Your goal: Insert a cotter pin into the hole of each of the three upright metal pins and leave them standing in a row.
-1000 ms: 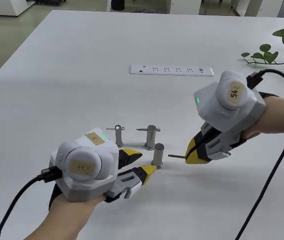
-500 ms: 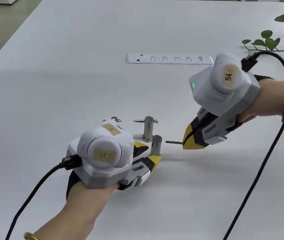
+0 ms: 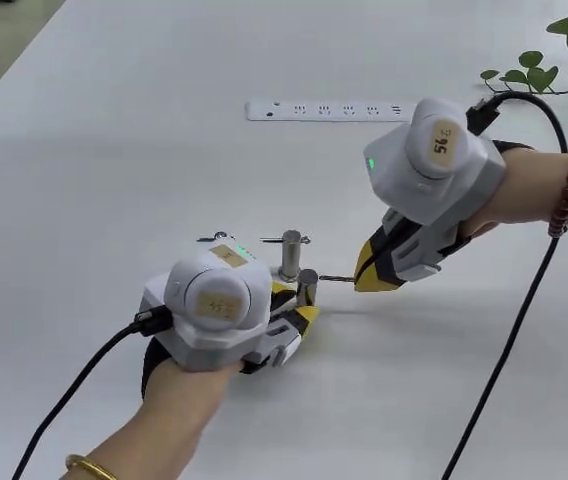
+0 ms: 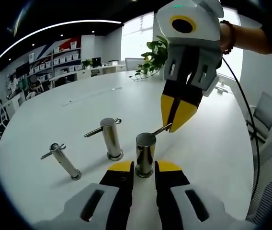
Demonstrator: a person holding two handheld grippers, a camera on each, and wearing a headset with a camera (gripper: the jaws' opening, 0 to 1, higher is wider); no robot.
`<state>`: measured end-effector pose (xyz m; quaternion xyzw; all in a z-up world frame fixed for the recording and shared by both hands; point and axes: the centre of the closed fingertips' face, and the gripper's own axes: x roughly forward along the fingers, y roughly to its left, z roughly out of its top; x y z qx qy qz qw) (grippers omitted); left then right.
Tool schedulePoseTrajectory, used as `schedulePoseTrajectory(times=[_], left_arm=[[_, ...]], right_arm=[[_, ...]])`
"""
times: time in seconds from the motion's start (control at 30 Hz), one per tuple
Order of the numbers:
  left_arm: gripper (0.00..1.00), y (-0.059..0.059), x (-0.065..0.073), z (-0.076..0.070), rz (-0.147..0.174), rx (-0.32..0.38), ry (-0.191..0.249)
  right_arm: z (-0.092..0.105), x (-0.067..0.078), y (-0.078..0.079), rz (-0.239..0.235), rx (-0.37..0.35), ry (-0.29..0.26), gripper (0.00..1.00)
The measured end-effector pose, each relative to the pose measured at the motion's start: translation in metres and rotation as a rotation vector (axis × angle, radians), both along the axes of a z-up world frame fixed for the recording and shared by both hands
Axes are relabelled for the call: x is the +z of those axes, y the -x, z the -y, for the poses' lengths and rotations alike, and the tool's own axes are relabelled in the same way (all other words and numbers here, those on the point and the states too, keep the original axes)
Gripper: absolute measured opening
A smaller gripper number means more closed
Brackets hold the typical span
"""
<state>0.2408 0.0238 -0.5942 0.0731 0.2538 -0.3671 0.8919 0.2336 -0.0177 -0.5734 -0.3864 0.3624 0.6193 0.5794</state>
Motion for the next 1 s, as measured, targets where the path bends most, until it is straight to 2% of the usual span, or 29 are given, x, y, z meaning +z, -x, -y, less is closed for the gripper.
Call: schedulePoseTrajectory(times=[0.4, 0.7, 0.8, 1.0], left_arm=[[0.10, -0.001, -0.001, 0.002, -0.003, -0.003, 0.007], [0.10, -0.001, -0.001, 0.002, 0.003, -0.010, 0.002], [0.10, -0.001, -0.001, 0.003, 0.014, -0.007, -0.009], [0.10, -0.002, -0.003, 0.003, 0.002, -0.008, -0.004]], right_arm=[[-0.003, 0.000, 0.002, -0.005, 0.022, 0.009, 0.00], [-0.008, -0.001, 0.001, 0.008, 0.045, 0.029, 0.00], [-0.009, -0.001, 0.000, 0.011, 0.044, 0.039, 0.00], [-0.012, 0.002, 0.001, 0.011, 0.036, 0.046, 0.00]])
